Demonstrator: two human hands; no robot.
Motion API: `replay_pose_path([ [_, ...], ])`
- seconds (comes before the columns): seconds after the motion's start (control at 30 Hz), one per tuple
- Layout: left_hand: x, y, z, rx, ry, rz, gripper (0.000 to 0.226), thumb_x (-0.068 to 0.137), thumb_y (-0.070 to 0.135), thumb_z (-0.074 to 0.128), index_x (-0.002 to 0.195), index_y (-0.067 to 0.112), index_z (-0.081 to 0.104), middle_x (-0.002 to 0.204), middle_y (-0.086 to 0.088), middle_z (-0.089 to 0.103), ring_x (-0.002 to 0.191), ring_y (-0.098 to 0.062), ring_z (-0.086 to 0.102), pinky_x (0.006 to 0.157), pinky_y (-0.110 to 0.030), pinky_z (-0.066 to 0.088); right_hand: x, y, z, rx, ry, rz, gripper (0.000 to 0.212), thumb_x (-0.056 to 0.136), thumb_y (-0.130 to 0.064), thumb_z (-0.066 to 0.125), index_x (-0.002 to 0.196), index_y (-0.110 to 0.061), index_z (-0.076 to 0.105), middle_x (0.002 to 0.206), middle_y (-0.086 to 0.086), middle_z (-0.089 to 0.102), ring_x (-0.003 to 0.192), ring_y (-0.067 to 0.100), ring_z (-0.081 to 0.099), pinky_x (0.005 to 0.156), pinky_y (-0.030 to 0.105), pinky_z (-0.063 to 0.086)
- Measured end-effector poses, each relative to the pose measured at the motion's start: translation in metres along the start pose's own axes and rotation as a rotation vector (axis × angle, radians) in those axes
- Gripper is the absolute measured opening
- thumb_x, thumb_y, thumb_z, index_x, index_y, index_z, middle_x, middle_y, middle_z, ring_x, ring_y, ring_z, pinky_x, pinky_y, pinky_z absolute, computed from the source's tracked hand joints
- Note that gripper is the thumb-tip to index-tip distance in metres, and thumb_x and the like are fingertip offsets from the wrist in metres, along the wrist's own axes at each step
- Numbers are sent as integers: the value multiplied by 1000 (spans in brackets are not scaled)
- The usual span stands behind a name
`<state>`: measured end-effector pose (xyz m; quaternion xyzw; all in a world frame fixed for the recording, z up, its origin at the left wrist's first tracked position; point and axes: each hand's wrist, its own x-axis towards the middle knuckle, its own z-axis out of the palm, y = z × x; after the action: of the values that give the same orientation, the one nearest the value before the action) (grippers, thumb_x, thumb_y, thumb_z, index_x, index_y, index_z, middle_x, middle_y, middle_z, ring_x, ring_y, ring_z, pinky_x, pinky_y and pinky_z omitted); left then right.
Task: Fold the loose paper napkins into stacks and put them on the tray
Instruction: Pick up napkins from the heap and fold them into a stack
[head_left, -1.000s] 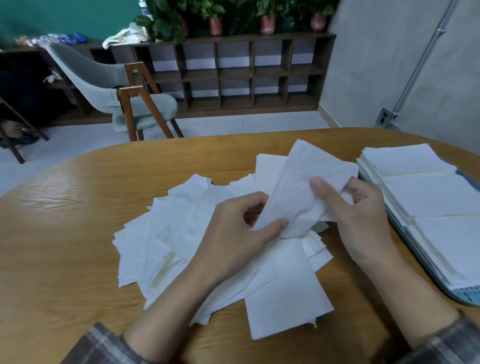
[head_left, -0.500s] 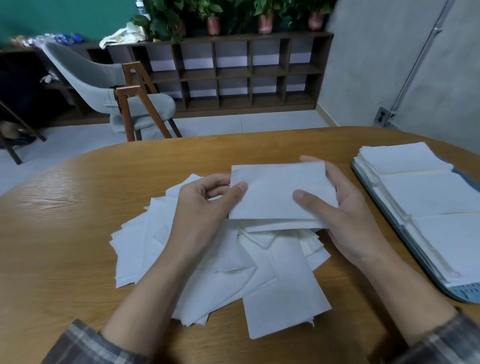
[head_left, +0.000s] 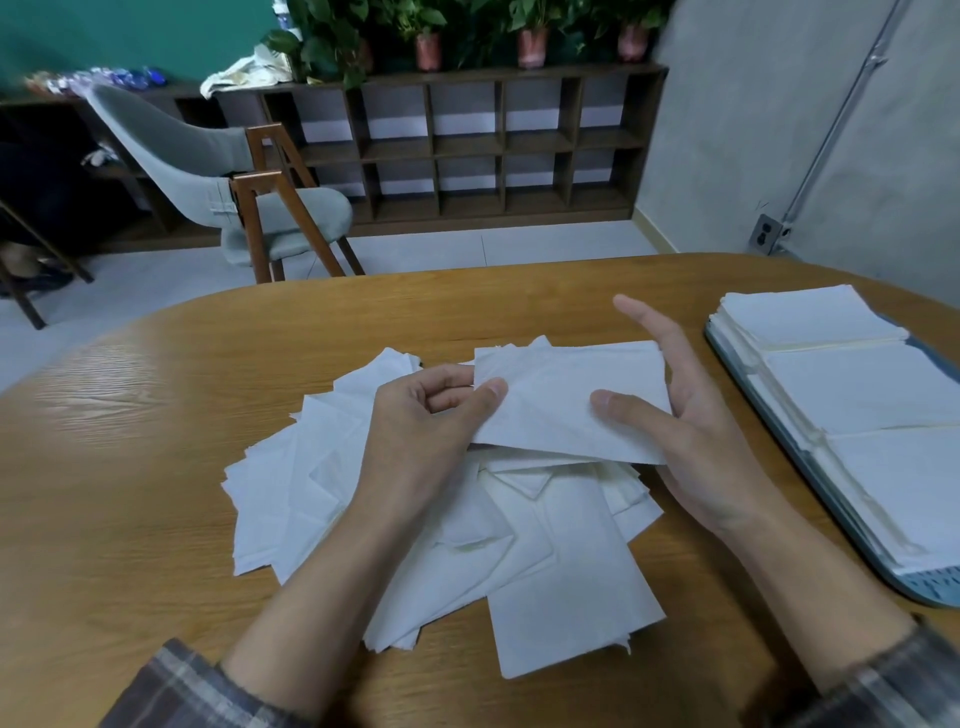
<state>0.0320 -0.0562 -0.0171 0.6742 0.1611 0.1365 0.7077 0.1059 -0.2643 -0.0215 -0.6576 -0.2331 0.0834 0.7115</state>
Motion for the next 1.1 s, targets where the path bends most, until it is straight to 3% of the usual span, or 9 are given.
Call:
replay_pose_path([
  [0.2, -1, 0, 1, -14, 21, -9, 24, 93, 23, 80, 108, 4, 76, 95, -11, 82, 96, -30, 79, 103, -49, 58, 0, 1, -1, 23, -7, 5, 74, 85, -18, 77, 144, -53, 51, 136, 0, 66, 116, 21, 70, 84, 32, 57],
  [0.4, -3, 1, 2, 1, 12, -4, 23, 93, 23, 80, 104, 3, 76, 92, -10, 82, 93, -29, 79, 93, -41, 60, -1, 2, -1, -20, 0, -8, 72, 92, -10, 75, 144, -54, 50, 136, -2, 66, 118, 21, 69, 90, 36, 58],
  [0.5, -2, -1, 2, 34, 4, 6, 26, 91, 25, 82, 104, 3, 76, 92, -19, 80, 95, -36, 77, 104, -48, 56, -1, 1, -1, -93, 19, -19, 71, 96, -8, 72, 143, -57, 49, 144, -13, 59, 125, 16, 64, 97, 39, 57],
  [0.6, -1, -1, 2, 103, 4, 40, 24, 91, 26, 83, 100, 5, 75, 91, -27, 75, 80, -25, 71, 103, -44, 56, -2, 1, -1, -126, 25, -23, 71, 97, -8, 71, 142, -59, 48, 146, -6, 58, 126, 16, 63, 96, 37, 57],
  [0.7, -2, 3, 2, 203, 41, 127, 15, 91, 23, 83, 102, 20, 74, 83, -3, 77, 76, -11, 70, 83, -30, 58, -3, -2, 0, -132, 17, -35, 69, 97, -9, 71, 141, -58, 49, 139, -5, 61, 118, 13, 67, 85, 28, 59],
  [0.83, -7, 8, 3, 255, -4, 204, 37, 93, 41, 76, 127, 37, 63, 117, 16, 69, 104, 5, 67, 80, -13, 54, -3, -2, -1, 6, -24, -61, 65, 93, -11, 72, 141, -51, 53, 130, -2, 65, 114, 18, 69, 86, 30, 59],
  [0.97, -11, 14, 3, 113, -219, 98, 48, 95, 35, 73, 138, 46, 54, 106, 4, 79, 97, -12, 77, 78, -25, 61, -2, -1, 0, 10, -19, -61, 62, 93, -13, 72, 139, -51, 55, 131, -5, 64, 117, 20, 67, 88, 34, 59],
  [1.1, -10, 8, 3, 97, -227, 157, 53, 100, 17, 70, 140, 46, 52, 112, -5, 78, 102, -22, 76, 89, -42, 64, -5, -2, 0, -60, -60, -58, 61, 94, -14, 72, 141, -48, 55, 129, -12, 65, 116, 15, 68, 86, 30, 59],
])
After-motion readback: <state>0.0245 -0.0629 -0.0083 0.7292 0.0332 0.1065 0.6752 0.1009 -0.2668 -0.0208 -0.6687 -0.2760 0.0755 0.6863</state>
